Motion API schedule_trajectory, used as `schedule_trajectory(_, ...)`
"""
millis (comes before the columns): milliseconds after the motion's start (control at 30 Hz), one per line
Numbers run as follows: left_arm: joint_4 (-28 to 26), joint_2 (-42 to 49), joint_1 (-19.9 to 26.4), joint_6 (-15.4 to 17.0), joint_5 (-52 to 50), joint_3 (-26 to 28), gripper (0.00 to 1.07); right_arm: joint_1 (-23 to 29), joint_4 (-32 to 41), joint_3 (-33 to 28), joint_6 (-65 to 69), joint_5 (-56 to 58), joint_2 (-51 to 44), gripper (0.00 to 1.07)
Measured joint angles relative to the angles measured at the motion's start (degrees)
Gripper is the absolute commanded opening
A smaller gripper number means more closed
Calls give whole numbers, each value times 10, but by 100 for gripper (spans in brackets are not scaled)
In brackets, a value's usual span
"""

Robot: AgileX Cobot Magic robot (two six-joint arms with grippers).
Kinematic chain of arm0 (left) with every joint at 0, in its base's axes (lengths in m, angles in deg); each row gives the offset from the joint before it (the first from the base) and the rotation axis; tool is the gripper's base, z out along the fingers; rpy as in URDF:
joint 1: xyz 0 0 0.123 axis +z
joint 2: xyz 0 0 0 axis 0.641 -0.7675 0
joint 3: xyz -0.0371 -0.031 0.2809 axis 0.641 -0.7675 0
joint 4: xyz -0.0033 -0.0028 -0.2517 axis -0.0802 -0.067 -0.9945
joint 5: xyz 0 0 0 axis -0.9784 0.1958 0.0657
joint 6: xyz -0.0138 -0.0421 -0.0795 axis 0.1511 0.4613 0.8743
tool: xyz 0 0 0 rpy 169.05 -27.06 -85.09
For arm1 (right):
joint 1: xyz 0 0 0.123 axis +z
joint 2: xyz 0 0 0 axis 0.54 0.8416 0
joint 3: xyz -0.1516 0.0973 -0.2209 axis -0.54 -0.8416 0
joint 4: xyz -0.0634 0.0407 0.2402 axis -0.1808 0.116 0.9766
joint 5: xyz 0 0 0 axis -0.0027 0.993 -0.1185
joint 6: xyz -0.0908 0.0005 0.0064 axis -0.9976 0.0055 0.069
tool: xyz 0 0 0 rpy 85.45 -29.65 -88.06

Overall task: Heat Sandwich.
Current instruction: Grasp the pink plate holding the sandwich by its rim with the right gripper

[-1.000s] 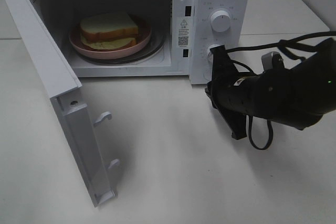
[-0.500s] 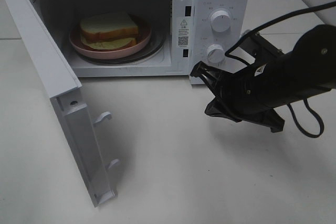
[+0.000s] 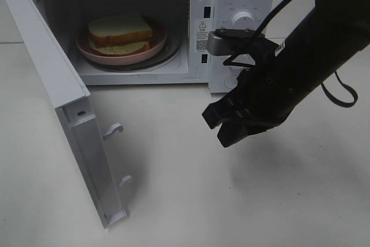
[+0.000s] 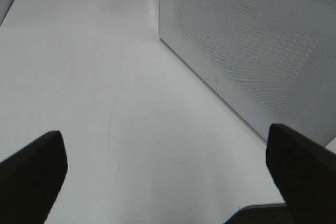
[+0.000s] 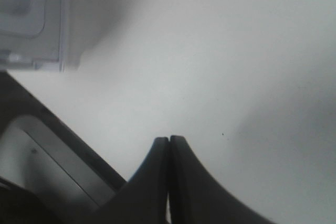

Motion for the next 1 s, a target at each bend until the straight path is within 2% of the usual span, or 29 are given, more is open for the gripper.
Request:
schedule_trajectory(100, 0, 0, 0, 0, 0, 0, 97, 0, -46, 28, -132, 70, 0, 2)
schedule_trajectory(267, 0, 0, 0, 0, 0, 0, 97, 0, -84, 50, -258, 121, 0, 2)
schedule_trajectory(400, 0, 0, 0, 0, 0, 0, 97, 0, -115, 76, -441, 157, 0, 2)
schedule_trajectory(633, 0, 0, 0, 0, 0, 0, 97, 0, -152, 102, -564, 160, -5, 8)
schedule_trajectory(800, 0, 0, 0, 0, 0, 0, 97, 0, -185, 117, -591, 143, -5, 23)
schedule_trajectory(867, 0, 0, 0, 0, 0, 0, 97, 5, -203, 119, -600, 129, -5, 38)
schedule_trajectory(900, 0, 0, 0, 0, 0, 0, 97, 5, -203, 119, -600, 129, -5, 38)
schedule_trajectory(967, 0, 0, 0, 0, 0, 0, 97, 10, -212, 119, -601, 116, -5, 49)
schedule_trajectory(1000, 0, 0, 0, 0, 0, 0, 97, 13, -215, 119, -601, 104, -5, 59)
